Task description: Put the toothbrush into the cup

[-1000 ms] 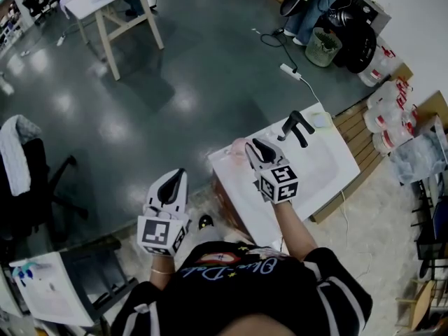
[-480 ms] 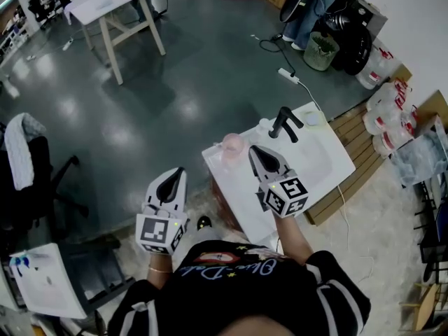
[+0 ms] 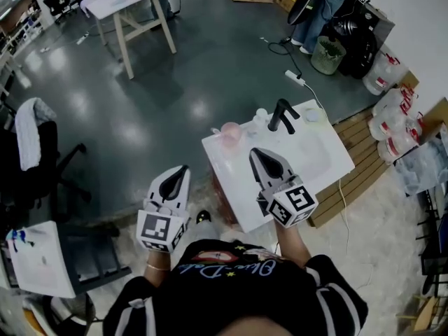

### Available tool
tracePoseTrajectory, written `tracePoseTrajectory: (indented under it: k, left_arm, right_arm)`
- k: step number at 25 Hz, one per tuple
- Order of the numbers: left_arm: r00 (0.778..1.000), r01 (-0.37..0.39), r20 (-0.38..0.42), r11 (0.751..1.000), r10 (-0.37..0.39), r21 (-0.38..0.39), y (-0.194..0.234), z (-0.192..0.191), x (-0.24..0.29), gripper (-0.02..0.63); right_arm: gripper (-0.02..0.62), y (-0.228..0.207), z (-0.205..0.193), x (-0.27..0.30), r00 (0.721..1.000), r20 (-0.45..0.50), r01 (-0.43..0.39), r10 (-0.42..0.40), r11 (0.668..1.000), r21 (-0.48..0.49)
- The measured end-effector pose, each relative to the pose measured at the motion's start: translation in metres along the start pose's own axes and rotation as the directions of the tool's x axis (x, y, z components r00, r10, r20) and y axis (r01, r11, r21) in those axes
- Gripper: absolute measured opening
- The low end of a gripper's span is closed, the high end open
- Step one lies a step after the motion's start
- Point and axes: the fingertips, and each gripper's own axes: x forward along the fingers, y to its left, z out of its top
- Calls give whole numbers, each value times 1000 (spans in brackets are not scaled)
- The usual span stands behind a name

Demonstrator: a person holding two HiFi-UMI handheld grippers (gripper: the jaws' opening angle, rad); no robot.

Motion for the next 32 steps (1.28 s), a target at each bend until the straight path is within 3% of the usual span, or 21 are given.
tracePoseTrajectory:
  k: [15, 32]
  left_arm:
    - [999, -34, 0, 999, 34, 34, -31, -5, -37, -2]
    - [999, -47, 24, 998, 46, 35, -40, 1, -38, -2]
  right_arm:
    - [0, 32, 4, -41, 998, 23, -55, 56, 998, -37]
    - [-2, 30, 8, -50, 997, 30, -63, 64, 997, -34]
